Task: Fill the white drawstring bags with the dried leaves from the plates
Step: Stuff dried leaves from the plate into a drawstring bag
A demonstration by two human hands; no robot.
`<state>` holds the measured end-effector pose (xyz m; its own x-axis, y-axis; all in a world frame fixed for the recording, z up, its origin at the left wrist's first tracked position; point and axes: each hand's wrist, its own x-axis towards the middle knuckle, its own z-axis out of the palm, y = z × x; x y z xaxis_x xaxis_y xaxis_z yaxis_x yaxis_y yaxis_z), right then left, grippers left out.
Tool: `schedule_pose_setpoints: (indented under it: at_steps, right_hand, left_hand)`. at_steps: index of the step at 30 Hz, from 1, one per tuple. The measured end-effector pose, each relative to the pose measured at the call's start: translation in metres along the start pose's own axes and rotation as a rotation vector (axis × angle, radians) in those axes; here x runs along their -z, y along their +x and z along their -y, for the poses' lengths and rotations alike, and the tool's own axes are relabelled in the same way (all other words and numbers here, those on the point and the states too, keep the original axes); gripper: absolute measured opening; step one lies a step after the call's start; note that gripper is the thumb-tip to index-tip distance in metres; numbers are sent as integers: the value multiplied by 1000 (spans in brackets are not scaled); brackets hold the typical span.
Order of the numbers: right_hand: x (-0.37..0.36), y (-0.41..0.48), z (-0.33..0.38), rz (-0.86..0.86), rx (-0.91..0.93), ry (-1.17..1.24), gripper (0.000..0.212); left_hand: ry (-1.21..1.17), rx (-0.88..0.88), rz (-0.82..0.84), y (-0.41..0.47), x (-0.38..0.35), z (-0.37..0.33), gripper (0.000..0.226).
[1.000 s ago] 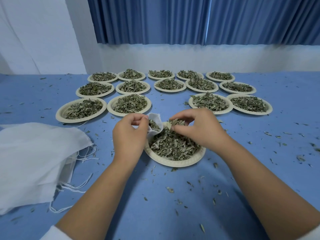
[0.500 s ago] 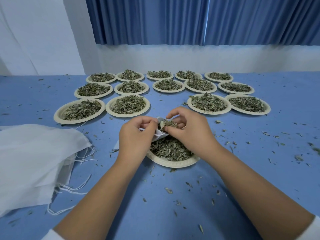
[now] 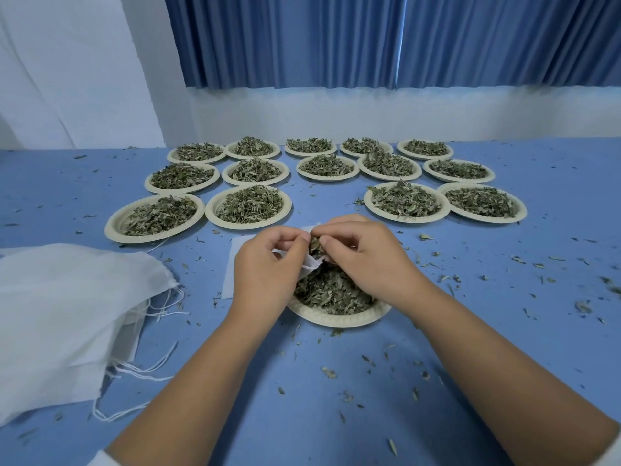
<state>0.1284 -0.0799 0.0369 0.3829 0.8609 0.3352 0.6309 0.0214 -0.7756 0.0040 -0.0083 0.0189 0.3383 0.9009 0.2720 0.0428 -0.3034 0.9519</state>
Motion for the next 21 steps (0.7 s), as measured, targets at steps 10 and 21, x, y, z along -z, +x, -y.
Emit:
schedule_pose_setpoints:
  at_steps: [10, 21]
  right_hand:
    - [-4, -2, -4, -62, -75, 150, 14]
    - [1, -1, -4, -76, -129, 299, 19]
  left_hand:
    - [-16, 27, 50, -1, -1, -3, 10]
    - [-18, -51, 184, -2, 0, -5, 13]
